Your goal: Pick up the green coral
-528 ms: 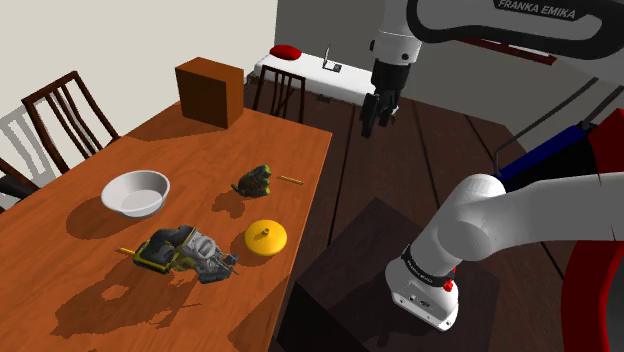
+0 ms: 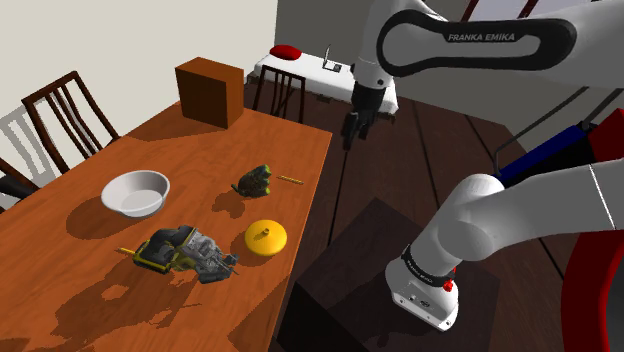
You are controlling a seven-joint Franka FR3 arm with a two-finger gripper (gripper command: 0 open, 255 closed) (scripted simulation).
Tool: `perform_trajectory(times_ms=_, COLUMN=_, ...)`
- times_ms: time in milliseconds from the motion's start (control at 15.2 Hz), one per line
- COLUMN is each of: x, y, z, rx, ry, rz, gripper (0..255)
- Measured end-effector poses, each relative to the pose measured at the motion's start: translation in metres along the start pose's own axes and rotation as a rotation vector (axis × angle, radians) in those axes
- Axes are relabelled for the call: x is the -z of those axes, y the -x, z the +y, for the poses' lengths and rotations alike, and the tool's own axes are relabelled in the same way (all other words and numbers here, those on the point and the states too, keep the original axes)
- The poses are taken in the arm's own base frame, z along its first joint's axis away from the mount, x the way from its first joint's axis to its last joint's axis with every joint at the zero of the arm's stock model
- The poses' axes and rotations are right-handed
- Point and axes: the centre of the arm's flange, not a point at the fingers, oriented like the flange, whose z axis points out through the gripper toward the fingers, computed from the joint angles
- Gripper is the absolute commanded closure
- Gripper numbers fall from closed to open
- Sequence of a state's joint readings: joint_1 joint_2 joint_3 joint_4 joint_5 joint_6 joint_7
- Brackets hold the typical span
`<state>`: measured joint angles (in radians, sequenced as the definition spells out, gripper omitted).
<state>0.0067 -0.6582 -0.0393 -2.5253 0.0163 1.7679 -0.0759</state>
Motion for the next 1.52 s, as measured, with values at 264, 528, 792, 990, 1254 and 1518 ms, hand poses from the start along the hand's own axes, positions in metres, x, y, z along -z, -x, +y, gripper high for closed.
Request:
perform_trajectory(times_ms=264, x=-0.038, y=-0.028, z=0.006, rx=0.030, ry=-0.015, rz=0.027, gripper=0)
perform_trajectory(times_ms=528, x=-0.083, y=-0.056, z=0.013, rx=0.059, ry=-0.030, rz=0.053, gripper=0)
perform_trajectory(times_ms=792, x=-0.125, y=-0.087, z=0.018, rx=0.089, ry=-0.044, rz=0.080, gripper=0)
perform_trajectory(times_ms=990, x=-0.155, y=-0.111, z=0.021, rx=0.111, ry=-0.055, rz=0.100, gripper=0)
perform_trajectory(times_ms=1254, x=-0.192, y=-0.142, z=0.024, rx=0.141, ry=-0.069, rz=0.128, gripper=0)
perform_trajectory(times_ms=1518, x=-0.229, y=-0.179, z=0.026, rx=0.171, ry=-0.083, rz=0.154, gripper=0)
